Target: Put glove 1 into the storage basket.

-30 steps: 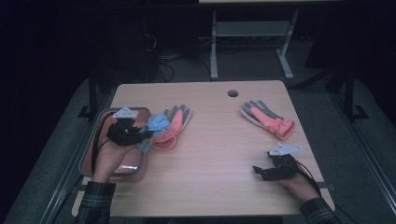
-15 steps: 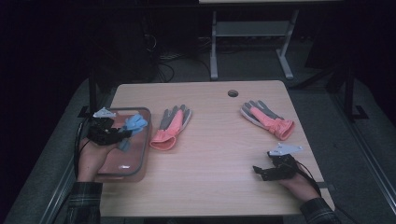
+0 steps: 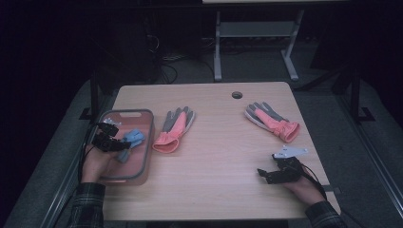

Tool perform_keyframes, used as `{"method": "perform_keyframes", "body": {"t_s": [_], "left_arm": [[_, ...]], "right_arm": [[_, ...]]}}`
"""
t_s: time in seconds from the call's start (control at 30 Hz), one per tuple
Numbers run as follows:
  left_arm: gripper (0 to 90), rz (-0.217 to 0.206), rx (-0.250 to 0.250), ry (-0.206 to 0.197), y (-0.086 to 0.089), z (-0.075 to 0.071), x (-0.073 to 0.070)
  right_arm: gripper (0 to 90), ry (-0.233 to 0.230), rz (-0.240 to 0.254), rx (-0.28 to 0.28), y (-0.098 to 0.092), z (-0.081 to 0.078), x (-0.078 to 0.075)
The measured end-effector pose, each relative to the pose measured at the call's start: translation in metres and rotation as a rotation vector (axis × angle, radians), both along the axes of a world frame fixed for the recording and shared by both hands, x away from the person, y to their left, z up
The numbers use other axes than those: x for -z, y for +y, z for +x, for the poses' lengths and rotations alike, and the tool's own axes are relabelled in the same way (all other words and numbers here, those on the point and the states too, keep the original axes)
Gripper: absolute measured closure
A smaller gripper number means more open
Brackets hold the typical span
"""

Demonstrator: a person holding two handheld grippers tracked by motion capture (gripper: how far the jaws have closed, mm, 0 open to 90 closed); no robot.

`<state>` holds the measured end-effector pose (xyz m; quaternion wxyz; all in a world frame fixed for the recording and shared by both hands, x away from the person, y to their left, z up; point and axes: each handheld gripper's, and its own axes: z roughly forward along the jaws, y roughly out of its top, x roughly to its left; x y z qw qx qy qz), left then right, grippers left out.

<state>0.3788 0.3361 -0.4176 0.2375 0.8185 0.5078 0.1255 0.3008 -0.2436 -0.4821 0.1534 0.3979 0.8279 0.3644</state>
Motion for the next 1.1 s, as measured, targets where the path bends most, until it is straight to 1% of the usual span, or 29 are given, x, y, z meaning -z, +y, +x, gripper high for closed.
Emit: {"method": "perform_keyframes", "body": {"t_s": [0.03,0.07,0.13,0.17,0.2,0.23,0.27,0.3,0.33,0.37,0.4,0.43,0.47,0.5,0.53,0.57,0.6,0.63,0.67,0.7,0.77,0.87,1.03,1.07,1.1], "left_arm": [[71.8,0.000,0.000,0.000,0.000,0.000,0.000],[71.4,-0.001,-0.001,0.011,0.000,0.001,0.002],[70.8,0.003,-0.001,0.019,0.000,0.002,0.004],[69.5,0.010,-0.003,0.023,0.000,0.002,0.005],[66.2,0.019,-0.001,0.028,0.000,0.003,0.007],[60.4,0.024,-0.012,0.034,0.000,0.003,0.008],[53.0,0.025,-0.016,0.037,0.000,0.003,0.009],[47.6,0.025,-0.018,0.037,0.000,0.004,0.009],[42.1,0.023,-0.018,0.023,0.001,0.003,0.008],[30.1,0.019,-0.022,0.021,0.001,0.002,0.006],[30.1,0.025,-0.022,0.008,0.001,0.002,0.004],[26.1,0.019,-0.029,-0.011,0.000,0.001,-0.001],[23.2,0.011,-0.031,-0.021,-0.001,0.000,-0.004],[23.2,0.007,-0.033,-0.038,-0.002,-0.002,-0.008],[21.4,-0.007,-0.027,-0.070,-0.006,-0.004,-0.017],[21.4,-0.007,-0.027,-0.070,-0.006,-0.004,-0.017],[21.4,-0.019,-0.011,-0.088,-0.010,-0.006,-0.022],[21.4,-0.027,-0.002,-0.094,-0.012,-0.007,-0.025],[21.4,-0.045,0.016,-0.105,-0.017,-0.008,-0.028],[22.0,-0.060,0.023,-0.112,-0.021,-0.008,-0.031],[23.1,-0.078,0.047,-0.129,-0.030,-0.009,-0.035],[24.6,-0.097,0.071,-0.142,-0.042,-0.009,-0.038],[25.1,-0.108,0.088,-0.159,-0.056,-0.006,-0.042],[26.3,-0.110,0.091,-0.163,-0.059,-0.006,-0.043],[26.3,-0.119,0.091,-0.166,-0.062,-0.006,-0.044]], "right_arm": [[14.4,0.000,0.000,0.000,0.000,0.000,0.000],[14.4,0.000,0.000,0.000,0.000,0.000,0.000],[14.4,0.000,0.000,0.000,0.000,0.000,0.000],[14.4,0.000,0.000,0.000,0.000,0.000,0.000],[14.4,0.000,0.000,0.000,0.000,0.000,0.000],[14.4,0.000,0.000,0.000,0.000,0.000,0.000],[14.4,0.001,0.001,0.001,0.000,0.000,0.000],[14.4,0.000,0.000,0.000,0.000,0.000,0.000],[14.4,0.000,0.000,0.000,0.000,0.000,0.000],[14.4,0.001,0.000,0.000,0.000,0.000,0.000],[14.4,0.001,0.000,0.000,0.000,0.000,0.000],[14.4,0.000,0.001,0.000,0.000,0.000,0.000],[14.4,0.001,0.001,0.001,0.000,0.000,0.000],[14.4,0.001,0.001,0.001,0.000,0.000,0.000],[14.4,0.000,0.000,0.000,0.000,0.000,0.000],[14.4,0.000,0.000,0.000,0.000,0.000,0.000],[14.4,0.001,0.000,0.000,0.000,0.000,0.000],[14.4,0.000,0.000,0.000,0.000,0.000,0.000],[14.4,0.001,0.001,0.000,0.000,0.000,0.000],[14.4,0.001,0.000,0.000,0.000,0.000,0.000],[14.4,0.000,0.000,0.000,0.000,0.000,0.000],[14.4,0.001,0.000,0.000,0.000,0.000,0.000],[14.4,0.001,0.000,0.000,0.000,0.000,0.000],[14.4,0.001,0.000,0.000,0.000,0.000,0.000],[14.4,0.001,0.000,0.000,0.000,0.000,0.000]]}}
